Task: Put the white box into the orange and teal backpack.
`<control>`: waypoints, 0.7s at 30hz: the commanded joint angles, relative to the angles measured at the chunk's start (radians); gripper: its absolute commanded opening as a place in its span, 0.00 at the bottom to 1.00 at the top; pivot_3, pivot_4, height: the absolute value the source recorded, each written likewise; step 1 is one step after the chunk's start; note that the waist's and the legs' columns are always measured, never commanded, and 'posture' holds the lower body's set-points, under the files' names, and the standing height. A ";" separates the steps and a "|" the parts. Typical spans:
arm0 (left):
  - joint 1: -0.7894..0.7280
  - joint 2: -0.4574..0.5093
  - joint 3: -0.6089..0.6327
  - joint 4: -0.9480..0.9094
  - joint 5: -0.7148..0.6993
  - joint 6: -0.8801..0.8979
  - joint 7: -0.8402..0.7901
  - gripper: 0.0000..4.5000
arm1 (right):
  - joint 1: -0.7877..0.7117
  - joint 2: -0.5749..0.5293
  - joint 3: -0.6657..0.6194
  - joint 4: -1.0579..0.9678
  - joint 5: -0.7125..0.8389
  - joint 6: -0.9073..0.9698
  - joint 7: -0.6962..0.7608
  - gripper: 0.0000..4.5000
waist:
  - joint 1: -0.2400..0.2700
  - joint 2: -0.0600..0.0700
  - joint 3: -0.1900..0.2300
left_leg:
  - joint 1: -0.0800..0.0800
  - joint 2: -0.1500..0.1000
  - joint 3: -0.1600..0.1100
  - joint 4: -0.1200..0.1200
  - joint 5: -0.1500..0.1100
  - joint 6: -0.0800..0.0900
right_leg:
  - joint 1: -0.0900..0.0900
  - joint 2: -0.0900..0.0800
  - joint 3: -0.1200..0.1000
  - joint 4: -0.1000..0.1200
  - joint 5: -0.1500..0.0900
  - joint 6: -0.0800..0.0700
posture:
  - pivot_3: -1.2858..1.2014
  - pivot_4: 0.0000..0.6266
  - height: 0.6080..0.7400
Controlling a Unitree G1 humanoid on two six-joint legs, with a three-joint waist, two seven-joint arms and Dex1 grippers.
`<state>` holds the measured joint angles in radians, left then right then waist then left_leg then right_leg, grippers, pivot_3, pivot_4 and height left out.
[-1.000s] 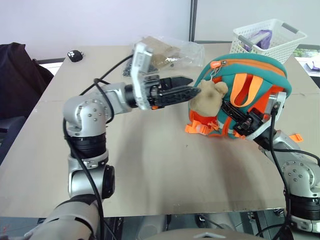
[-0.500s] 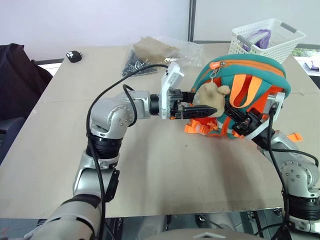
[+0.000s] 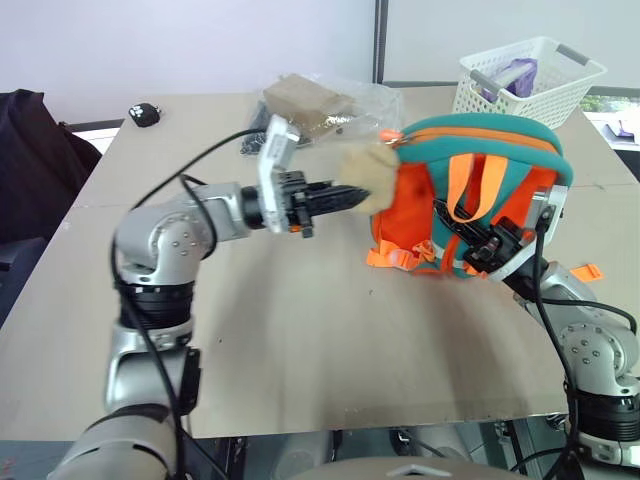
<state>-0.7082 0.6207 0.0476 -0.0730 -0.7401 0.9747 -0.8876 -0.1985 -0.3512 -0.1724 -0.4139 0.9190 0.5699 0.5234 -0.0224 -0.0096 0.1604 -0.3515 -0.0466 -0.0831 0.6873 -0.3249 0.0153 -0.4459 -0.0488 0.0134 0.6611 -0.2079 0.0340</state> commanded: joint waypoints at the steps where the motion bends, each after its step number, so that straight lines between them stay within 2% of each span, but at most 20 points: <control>1: 0.069 0.091 -0.163 0.111 0.237 -0.097 0.033 0.12 | 0.005 -0.009 -0.014 -0.022 0.006 -0.012 0.009 0.00 | 0.002 0.000 0.000 | 0.001 0.000 0.000 0.000 0.000 0.000 | 0.001 0.000 0.000 0.000 0.000 0.000 | 0.52 0.24 0.89; 4: 0.113 0.085 -0.315 0.167 0.373 -0.170 0.038 0.12 | -0.002 -0.007 -0.009 -0.017 0.002 -0.014 0.009 0.00 | 0.007 -0.001 0.000 | 0.001 0.000 0.001 -0.001 0.000 0.000 | 0.002 0.000 0.001 -0.001 0.000 0.000 | 0.52 0.24 0.89; 6: 0.123 0.057 -0.365 0.222 0.434 -0.218 0.055 0.12 | -0.004 -0.005 -0.009 -0.016 0.001 -0.015 0.009 0.00 | 0.012 -0.004 -0.003 | 0.001 0.000 0.000 -0.001 0.000 0.000 | 0.002 -0.001 0.000 -0.001 0.000 0.000 | 0.52 0.24 0.89; 9: 0.123 0.008 -0.391 0.303 0.497 -0.273 0.082 0.12 | -0.006 -0.005 -0.009 -0.014 0.000 -0.015 0.009 0.00 | 0.020 0.001 -0.007 | 0.005 -0.001 -0.001 -0.001 0.000 0.001 | 0.007 -0.002 -0.002 -0.002 0.000 0.000 | 0.52 0.24 0.89; 11: 0.114 -0.024 -0.365 0.314 0.501 -0.303 0.084 0.12 | -0.003 -0.008 -0.011 -0.018 0.003 -0.012 0.011 0.00 | 0.021 0.001 -0.008 | 0.010 -0.001 -0.003 -0.001 -0.003 0.005 | 0.014 -0.002 -0.004 -0.005 -0.001 0.001 | 0.52 0.24 0.89; 16: 0.033 -0.121 -0.192 0.301 0.422 -0.401 0.114 0.12 | -0.025 -0.002 -0.025 -0.032 0.043 -0.007 0.011 0.00 | 0.020 -0.002 -0.006 | 0.013 -0.001 -0.004 0.001 -0.002 0.007 | 0.018 0.000 -0.005 -0.005 0.000 0.001 | 0.52 0.24 0.89; 18: 0.009 -0.129 -0.168 0.280 0.412 -0.406 0.099 0.12 | -0.076 0.020 -0.039 -0.057 0.135 0.006 -0.005 0.00 | 0.009 -0.003 -0.004 | 0.009 -0.001 -0.005 0.001 -0.001 0.005 | 0.014 -0.001 -0.005 -0.004 0.000 0.001 | 0.52 0.24 0.89; 21: -0.010 -0.125 -0.180 0.279 0.440 -0.423 0.087 0.12 | -0.192 0.072 -0.081 -0.091 0.364 -0.001 -0.074 0.00 | -0.002 -0.004 -0.004 | 0.004 0.000 -0.002 0.000 0.002 0.000 | 0.006 -0.002 -0.002 -0.001 0.001 0.000 | 0.52 0.24 0.89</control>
<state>-0.7185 0.4854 -0.1518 0.2201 -0.3145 0.5618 -0.7936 -0.3325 -0.2923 -0.2041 -0.4169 1.1473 0.5982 0.4722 -0.0244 -0.0133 0.1566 -0.3469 -0.0468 -0.0856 0.6865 -0.3229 0.0153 -0.4401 -0.0507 0.0114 0.6601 -0.2069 0.0343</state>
